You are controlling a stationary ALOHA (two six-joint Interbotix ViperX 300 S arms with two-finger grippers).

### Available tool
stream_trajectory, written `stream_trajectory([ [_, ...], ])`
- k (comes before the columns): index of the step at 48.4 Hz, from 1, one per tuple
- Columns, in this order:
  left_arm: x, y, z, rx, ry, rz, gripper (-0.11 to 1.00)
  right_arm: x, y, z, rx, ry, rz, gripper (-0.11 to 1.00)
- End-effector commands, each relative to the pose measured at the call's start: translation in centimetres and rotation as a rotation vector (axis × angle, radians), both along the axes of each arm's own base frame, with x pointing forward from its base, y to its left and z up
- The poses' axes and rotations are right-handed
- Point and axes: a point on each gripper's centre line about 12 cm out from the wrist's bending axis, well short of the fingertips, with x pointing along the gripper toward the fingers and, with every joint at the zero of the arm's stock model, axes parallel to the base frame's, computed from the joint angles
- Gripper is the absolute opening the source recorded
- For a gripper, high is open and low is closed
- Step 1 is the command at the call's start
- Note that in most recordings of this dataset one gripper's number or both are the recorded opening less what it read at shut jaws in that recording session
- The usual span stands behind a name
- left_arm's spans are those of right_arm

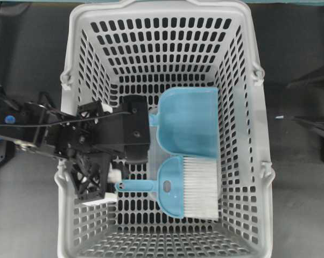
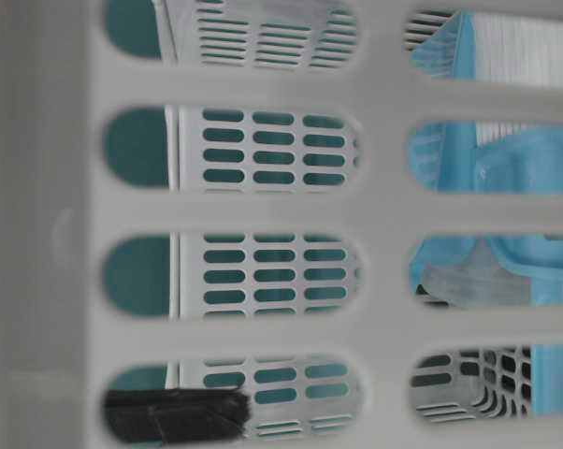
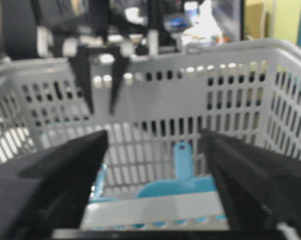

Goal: Pick up the hand brush from the shopping basket with the left arm.
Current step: 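Lower the open left gripper around the brush's blue handle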

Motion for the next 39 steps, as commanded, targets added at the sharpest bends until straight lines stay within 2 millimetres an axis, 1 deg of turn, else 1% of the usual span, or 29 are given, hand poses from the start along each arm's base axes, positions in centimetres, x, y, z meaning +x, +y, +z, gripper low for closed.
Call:
stream_trajectory([
  [1, 0.5, -0.5, 1.0, -0.007, -0.029, -0.005, 0.55, -0.2, 0.1, 0.9, 0.032, -0.006, 0.004, 0.81],
  [3, 0.7, -0.6, 0.9, -0.007, -0.025, -0.006, 0.67, -0.4, 0.1, 0.8, 0.043, 0.006, 0.004, 0.82],
  [5, 0.8, -0.7, 0.8, -0.004, -0.02, -0.008, 0.77, -0.6, 0.1, 0.8, 0.051, 0.017, 0.004, 0.82],
  [7, 0.9, -0.8, 0.7, -0.006, -0.018, -0.009, 0.85, -0.8, 0.1, 0.7, 0.055, 0.026, 0.004, 0.81],
  [9, 1.0, -0.9, 0.7, -0.006, -0.018, -0.011, 0.9, -1.0, 0.1, 0.8, 0.055, 0.028, 0.004, 0.8],
  [18, 1.0, -1.6, 0.3, -0.004, -0.009, -0.028, 0.9, -1.3, 0.1, 1.0, 0.052, 0.018, 0.005, 0.8],
  [22, 1.2, -1.7, -0.1, 0.0, 0.003, -0.029, 0.9, -1.2, 0.1, 0.9, 0.049, 0.021, 0.005, 0.8],
  [28, 1.8, -1.9, -1.7, 0.011, 0.043, -0.032, 0.9, -1.2, 0.1, 0.8, 0.048, 0.026, 0.004, 0.79],
  [34, 2.5, -2.1, -3.9, 0.022, 0.097, -0.033, 0.91, -1.2, 0.1, 0.7, 0.048, 0.029, 0.004, 0.79],
  [39, 2.9, -2.2, -4.7, 0.026, 0.116, -0.032, 0.91, -1.2, 0.1, 0.6, 0.049, 0.031, 0.004, 0.79],
])
